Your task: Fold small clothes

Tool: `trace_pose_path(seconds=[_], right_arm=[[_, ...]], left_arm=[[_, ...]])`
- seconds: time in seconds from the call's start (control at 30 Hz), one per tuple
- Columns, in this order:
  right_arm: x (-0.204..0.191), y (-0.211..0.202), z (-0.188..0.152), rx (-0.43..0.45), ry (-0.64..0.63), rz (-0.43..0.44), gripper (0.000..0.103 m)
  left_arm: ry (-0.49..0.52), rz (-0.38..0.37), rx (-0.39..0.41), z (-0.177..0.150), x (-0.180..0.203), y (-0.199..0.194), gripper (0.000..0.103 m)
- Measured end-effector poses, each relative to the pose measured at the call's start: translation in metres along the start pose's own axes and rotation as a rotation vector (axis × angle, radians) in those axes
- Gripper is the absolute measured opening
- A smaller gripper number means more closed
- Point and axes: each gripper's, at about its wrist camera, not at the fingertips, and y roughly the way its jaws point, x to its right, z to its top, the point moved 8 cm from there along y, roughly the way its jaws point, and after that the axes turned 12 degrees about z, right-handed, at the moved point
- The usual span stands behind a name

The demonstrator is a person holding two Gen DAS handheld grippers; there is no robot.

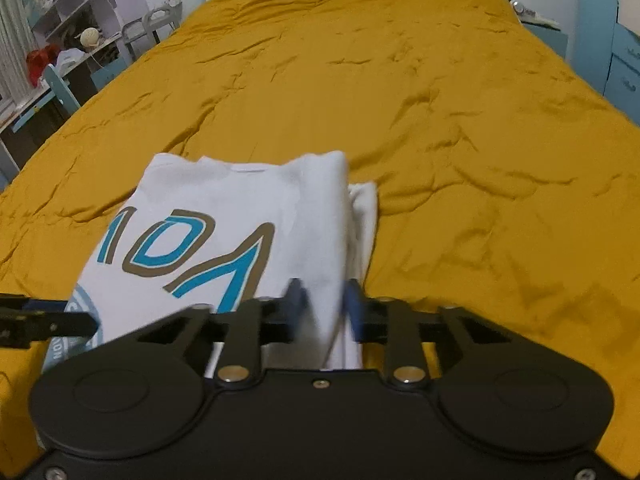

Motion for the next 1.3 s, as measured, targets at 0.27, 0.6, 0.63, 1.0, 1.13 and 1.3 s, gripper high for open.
trace_pose_path(seconds=[0.27,0.6,0.63,1.0,1.13,1.3], right_arm=[[-0.004,-0.019,0.01,0.092,0.026,-0.002,0.004],[0.013,0.0,-0.006,0.051,0.106,0.006,0.006],[0.011,-0.002,-0.004,0.05,0.097,0.011,0.006],[0.013,0.015,0.025,0.06,0.072,0.01,0.023],[0.013,0.023,0.028,0.049,0.064,0.001,0.018],[0.008,0.006,0.042,0.113,0.053,-0.022,0.004]], left_arm=[[-0.065,-0.028,-0.008,0.019,0.002,0.009,0.024],[-0.078,-0.027,-0.002,0.013,-0.009,0.02,0.044],[-0.077,-0.013,0.019,0.019,-0.009,0.014,0.045],[-0.122,0.013,0.013,0.065,-0.015,0.046,0.041],[-0.126,0.022,0.014,0.064,-0.016,0.047,0.025],[-0.164,-0.016,0.028,0.071,-0.021,0.034,0.019]])
